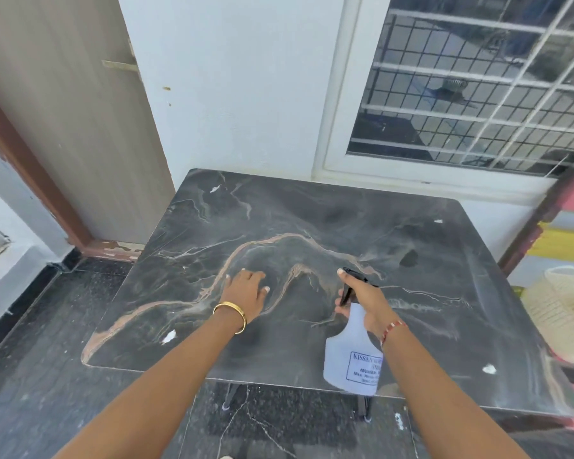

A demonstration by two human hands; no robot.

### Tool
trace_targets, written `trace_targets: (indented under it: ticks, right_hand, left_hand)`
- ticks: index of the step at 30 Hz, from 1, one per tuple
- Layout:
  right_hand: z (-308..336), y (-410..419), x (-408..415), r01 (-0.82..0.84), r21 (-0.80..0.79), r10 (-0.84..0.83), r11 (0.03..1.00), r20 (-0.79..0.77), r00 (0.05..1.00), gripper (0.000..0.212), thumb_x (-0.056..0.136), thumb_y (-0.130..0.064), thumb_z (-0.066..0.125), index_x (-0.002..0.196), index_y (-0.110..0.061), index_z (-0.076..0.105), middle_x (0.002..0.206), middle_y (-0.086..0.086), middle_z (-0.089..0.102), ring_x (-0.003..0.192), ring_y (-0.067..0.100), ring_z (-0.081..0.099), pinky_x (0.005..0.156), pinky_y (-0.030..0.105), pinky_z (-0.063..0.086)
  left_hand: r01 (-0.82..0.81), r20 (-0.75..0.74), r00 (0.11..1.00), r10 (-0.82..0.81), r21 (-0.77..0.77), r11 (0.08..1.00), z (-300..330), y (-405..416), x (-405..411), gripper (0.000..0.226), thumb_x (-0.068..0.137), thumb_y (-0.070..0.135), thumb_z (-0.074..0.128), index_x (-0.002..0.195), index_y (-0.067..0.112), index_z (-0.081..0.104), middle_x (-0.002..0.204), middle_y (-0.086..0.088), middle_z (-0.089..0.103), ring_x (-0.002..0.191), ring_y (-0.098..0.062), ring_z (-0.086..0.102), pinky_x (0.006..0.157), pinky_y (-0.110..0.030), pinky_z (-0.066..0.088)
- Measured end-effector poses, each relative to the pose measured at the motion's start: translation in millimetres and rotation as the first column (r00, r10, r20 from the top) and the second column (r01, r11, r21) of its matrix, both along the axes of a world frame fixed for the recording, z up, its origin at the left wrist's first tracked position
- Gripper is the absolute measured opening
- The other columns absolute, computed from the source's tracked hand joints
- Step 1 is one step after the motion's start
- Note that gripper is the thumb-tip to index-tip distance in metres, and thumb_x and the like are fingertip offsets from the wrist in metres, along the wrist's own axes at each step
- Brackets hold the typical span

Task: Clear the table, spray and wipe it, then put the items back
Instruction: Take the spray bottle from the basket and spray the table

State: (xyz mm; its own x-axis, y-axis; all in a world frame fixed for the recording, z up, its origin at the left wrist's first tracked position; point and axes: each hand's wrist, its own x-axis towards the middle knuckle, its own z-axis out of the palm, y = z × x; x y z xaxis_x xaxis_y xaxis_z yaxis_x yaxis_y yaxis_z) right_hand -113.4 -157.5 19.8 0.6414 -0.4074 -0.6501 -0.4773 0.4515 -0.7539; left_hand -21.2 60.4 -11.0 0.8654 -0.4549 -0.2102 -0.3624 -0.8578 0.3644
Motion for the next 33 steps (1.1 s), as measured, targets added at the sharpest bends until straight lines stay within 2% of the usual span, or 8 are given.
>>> trace_targets:
  ticks: [4, 7, 9, 14, 18, 23, 29, 33]
  right_hand:
    - [-5.6, -62.3, -23.6, 0.133, 0.052, -0.132, 0.990, -0.029, 0.991, 0.017, 0.084, -0.015, 0.068, 0.072, -0.005, 0.060, 0.071, 0.010, 0.059, 0.066, 0.021, 0.057, 0.066, 0.034, 0.054]
    - [-8.1, -103.4, -37.1, 0.225, 0.120, -0.219, 0.967, -0.059, 0.974, 0.018, 0.090, -0.004, 0.057, 0.072, -0.002, 0.058, 0.079, 0.011, 0.059, 0.070, 0.021, 0.056, 0.042, 0.021, 0.052]
    - [-5.0, -127.1, -42.5, 0.260, 0.107, -0.257, 0.960, -0.048, 0.965, 0.020, 0.091, -0.001, 0.054, 0.071, -0.003, 0.057, 0.078, 0.009, 0.058, 0.071, 0.020, 0.055, 0.042, 0.020, 0.050]
    - [0.3, -179.1, -53.2, 0.293, 0.072, -0.292, 0.953, -0.023, 0.956, 0.024, 0.084, 0.007, 0.059, 0.065, -0.007, 0.057, 0.045, -0.003, 0.062, 0.062, 0.012, 0.052, 0.038, 0.016, 0.042]
    - [-4.4, -199.5, -57.8, 0.240, -0.023, -0.240, 0.970, 0.001, 0.971, 0.020, 0.084, -0.002, 0.064, 0.066, -0.008, 0.058, 0.055, 0.003, 0.058, 0.055, 0.015, 0.051, 0.049, 0.026, 0.044]
    - [-20.6, -213.7, -68.5, 0.303, -0.031, -0.301, 0.952, 0.067, 0.951, 0.024, 0.083, -0.002, 0.063, 0.060, -0.006, 0.054, 0.038, 0.001, 0.051, 0.029, 0.011, 0.046, 0.036, 0.020, 0.036]
    - [-8.7, -238.9, -106.0, 0.310, 0.020, -0.310, 0.951, 0.017, 0.950, 0.029, 0.077, -0.021, 0.077, 0.062, -0.011, 0.053, 0.052, 0.002, 0.049, 0.046, 0.014, 0.046, 0.047, 0.027, 0.038]
    - [-7.1, -252.8, -135.7, 0.297, -0.045, -0.298, 0.954, -0.007, 0.955, 0.029, 0.073, -0.031, 0.078, 0.068, -0.013, 0.056, 0.058, 0.002, 0.052, 0.053, 0.015, 0.048, 0.054, 0.029, 0.041]
  left_hand:
    - [0.047, -0.012, 0.999, -0.047, 0.012, 0.999, 0.8, -54.4, -17.7, 0.041, 0.097, 0.031, 0.035, 0.136, 0.018, 0.039, 0.137, -0.006, 0.046, 0.138, -0.025, 0.031, 0.117, -0.048, 0.014]
    - [0.090, -0.015, 0.996, -0.090, 0.006, 0.996, 3.2, -93.4, -30.2, 0.042, 0.097, 0.031, 0.036, 0.136, 0.017, 0.039, 0.139, -0.006, 0.044, 0.136, -0.024, 0.032, 0.118, -0.046, 0.015]
    - [0.136, -0.005, 0.991, -0.136, 0.009, 0.991, 4.1, -120.7, -39.4, 0.043, 0.097, 0.031, 0.035, 0.137, 0.016, 0.038, 0.140, -0.006, 0.044, 0.136, -0.023, 0.032, 0.118, -0.043, 0.017]
    - [0.183, -0.038, 0.982, -0.183, -0.006, 0.983, 5.7, -174.1, -62.4, 0.045, 0.097, 0.031, 0.035, 0.139, 0.017, 0.035, 0.140, -0.006, 0.042, 0.137, -0.026, 0.032, 0.117, -0.045, 0.018]
    - [0.174, -0.046, 0.984, -0.174, -0.013, 0.985, 4.9, -200.1, -69.1, 0.044, 0.097, 0.032, 0.035, 0.139, 0.018, 0.036, 0.140, -0.008, 0.042, 0.136, -0.026, 0.033, 0.117, -0.046, 0.018]
    - [0.156, -0.036, 0.987, -0.156, -0.027, 0.987, 6.8, -218.8, -75.0, 0.044, 0.097, 0.031, 0.036, 0.138, 0.018, 0.037, 0.140, -0.006, 0.043, 0.135, -0.025, 0.034, 0.118, -0.045, 0.016]
    - [0.176, -0.038, 0.984, -0.176, -0.008, 0.984, 2.7, -237.1, -84.2, 0.043, 0.096, 0.032, 0.036, 0.137, 0.018, 0.038, 0.140, -0.005, 0.044, 0.134, -0.025, 0.037, 0.117, -0.045, 0.018]
    - [0.225, -0.045, 0.973, -0.226, -0.017, 0.974, 2.1, -258.1, -98.3, 0.042, 0.096, 0.029, 0.037, 0.137, 0.018, 0.039, 0.140, -0.005, 0.044, 0.134, -0.025, 0.036, 0.117, -0.045, 0.018]
